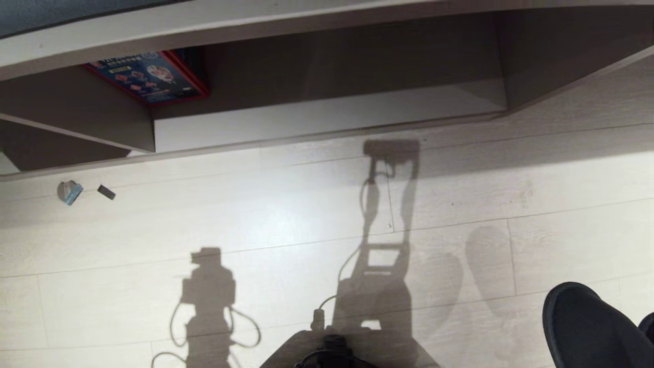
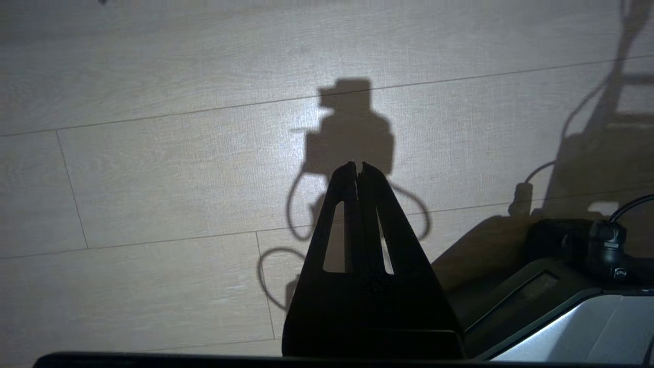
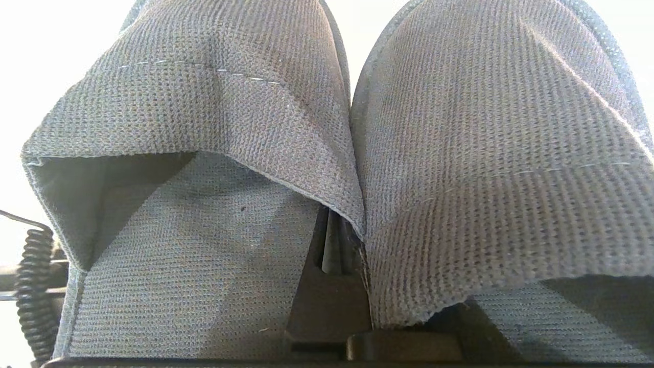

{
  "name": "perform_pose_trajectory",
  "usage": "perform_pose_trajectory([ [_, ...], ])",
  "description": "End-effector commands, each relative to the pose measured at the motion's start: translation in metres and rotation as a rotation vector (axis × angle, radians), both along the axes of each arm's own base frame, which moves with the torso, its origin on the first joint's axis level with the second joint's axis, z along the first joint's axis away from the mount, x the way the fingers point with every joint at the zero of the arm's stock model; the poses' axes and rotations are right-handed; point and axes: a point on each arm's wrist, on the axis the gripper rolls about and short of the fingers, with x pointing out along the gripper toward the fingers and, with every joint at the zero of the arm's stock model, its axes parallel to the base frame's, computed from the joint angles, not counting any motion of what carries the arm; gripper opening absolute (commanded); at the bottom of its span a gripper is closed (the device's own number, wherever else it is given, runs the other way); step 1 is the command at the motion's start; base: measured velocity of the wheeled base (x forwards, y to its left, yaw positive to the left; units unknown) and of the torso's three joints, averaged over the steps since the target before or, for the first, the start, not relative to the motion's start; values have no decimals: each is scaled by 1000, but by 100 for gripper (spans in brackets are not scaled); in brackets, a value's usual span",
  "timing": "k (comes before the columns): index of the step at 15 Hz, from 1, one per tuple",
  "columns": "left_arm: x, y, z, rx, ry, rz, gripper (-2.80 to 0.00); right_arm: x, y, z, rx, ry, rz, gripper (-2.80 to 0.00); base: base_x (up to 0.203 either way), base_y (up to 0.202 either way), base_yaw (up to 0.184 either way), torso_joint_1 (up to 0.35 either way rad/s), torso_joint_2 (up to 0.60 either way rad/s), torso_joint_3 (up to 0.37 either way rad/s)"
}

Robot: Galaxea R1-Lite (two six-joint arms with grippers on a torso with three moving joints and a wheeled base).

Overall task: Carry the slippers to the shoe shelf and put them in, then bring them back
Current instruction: Place the slippers on the floor

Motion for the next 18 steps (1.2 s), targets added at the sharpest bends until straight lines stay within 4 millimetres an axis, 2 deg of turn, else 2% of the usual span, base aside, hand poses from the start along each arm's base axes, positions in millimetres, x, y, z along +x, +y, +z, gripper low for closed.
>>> perform_pose_trajectory([
  [1, 0, 0, 0, -2, 0, 0, -280, 0, 0, 0, -1, 4, 0, -280, 0, 0, 0, 3, 2, 197],
  [18, 0, 0, 0, -2, -1, 1, -280, 0, 0, 0, 2, 4, -1, -280, 0, 0, 0, 0, 1, 203],
])
